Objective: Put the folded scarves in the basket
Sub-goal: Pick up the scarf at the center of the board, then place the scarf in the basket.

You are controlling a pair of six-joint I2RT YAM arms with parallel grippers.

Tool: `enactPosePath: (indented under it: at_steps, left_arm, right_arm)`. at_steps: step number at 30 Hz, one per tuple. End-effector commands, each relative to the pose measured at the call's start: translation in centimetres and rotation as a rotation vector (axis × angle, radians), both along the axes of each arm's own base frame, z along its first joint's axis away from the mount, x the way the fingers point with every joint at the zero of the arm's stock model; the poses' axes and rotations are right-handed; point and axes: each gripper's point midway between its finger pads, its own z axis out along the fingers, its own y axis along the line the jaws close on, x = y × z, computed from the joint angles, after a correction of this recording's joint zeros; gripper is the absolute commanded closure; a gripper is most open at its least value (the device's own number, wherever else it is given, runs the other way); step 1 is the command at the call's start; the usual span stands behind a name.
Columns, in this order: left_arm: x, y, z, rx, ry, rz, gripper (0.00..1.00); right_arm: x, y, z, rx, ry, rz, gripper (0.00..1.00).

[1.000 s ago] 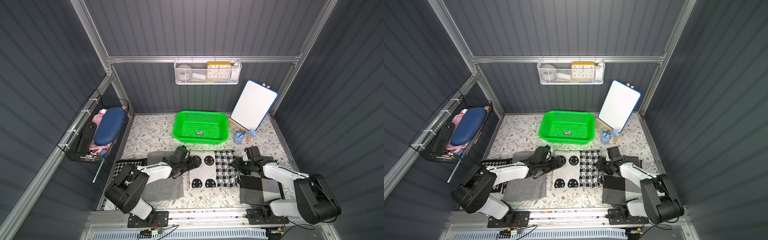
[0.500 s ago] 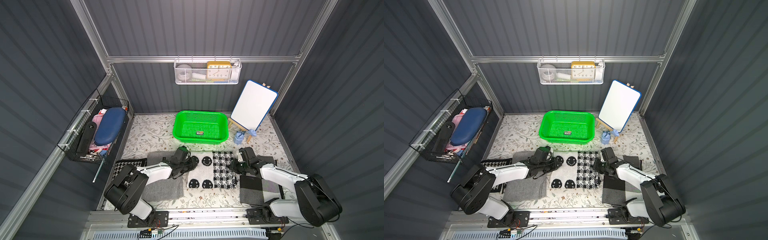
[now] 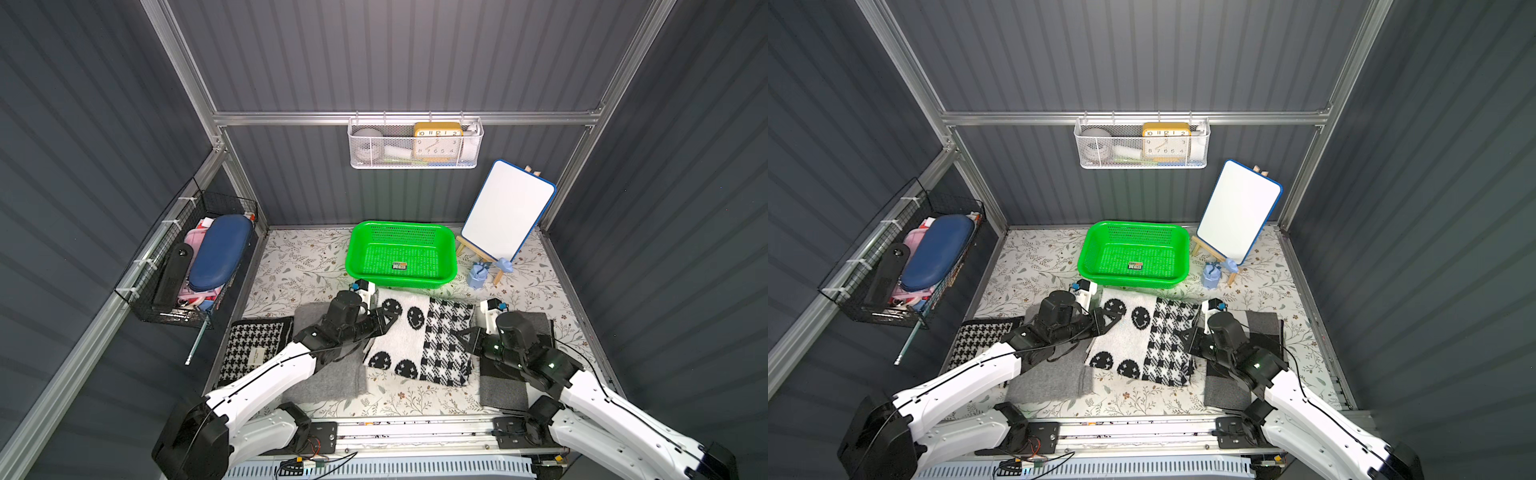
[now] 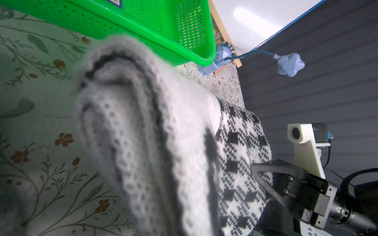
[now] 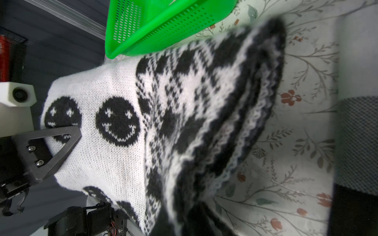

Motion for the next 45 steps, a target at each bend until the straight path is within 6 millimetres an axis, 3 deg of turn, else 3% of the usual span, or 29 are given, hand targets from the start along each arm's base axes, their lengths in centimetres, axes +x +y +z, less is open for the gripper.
enactPosePath:
  at_steps: [1,5,12,19,23,25,26,29,37,45]
  left_arm:
    - [0.4,-0.8,4.7,-0.045,-0.105,-0.040,1.00]
    - [1.4,-1.0,7.6,-0.046,-0.185,-0.033,1.00]
    - [5.5,-1.3,9.6,0.072,-0.258,0.042,1.00]
    - [11.3,-0.1,11.2,0.156,-0.324,0.141,1.00]
    - [14.9,1.0,11.7,0.160,-0.344,0.175,1.00]
    - [16.7,1.7,11.3,0.174,-0.345,0.202,1.00]
    - [17.7,1.9,12.6,0.162,-0.369,0.217,1.00]
    - [20.5,2.9,12.1,0.167,-0.367,0.243,1.00]
    - [26.8,4.7,9.3,0.201,-0.340,0.279,1.00]
    - [30.6,5.0,5.7,0.212,-0.289,0.285,1.00]
  right_arm:
    - [0.1,-0.2,2.6,-0.015,-0.035,-0.021,1.00]
    - [1.0,0.4,5.4,-0.056,-0.086,0.010,1.00]
    - [4.0,0.5,9.0,-0.184,-0.157,-0.013,1.00]
    - [8.4,-0.2,13.4,-0.325,-0.290,-0.118,1.00]
    - [11.2,0.1,14.9,-0.413,-0.310,-0.128,1.00]
    - [13.1,0.7,14.6,-0.443,-0.295,-0.121,1.00]
    - [13.8,0.9,14.6,-0.448,-0.292,-0.118,1.00]
    - [16.3,1.3,14.0,-0.473,-0.272,-0.108,1.00]
    - [22.4,1.1,11.7,-0.500,-0.230,-0.120,1.00]
    - [26.8,1.0,8.8,-0.574,-0.191,-0.103,1.00]
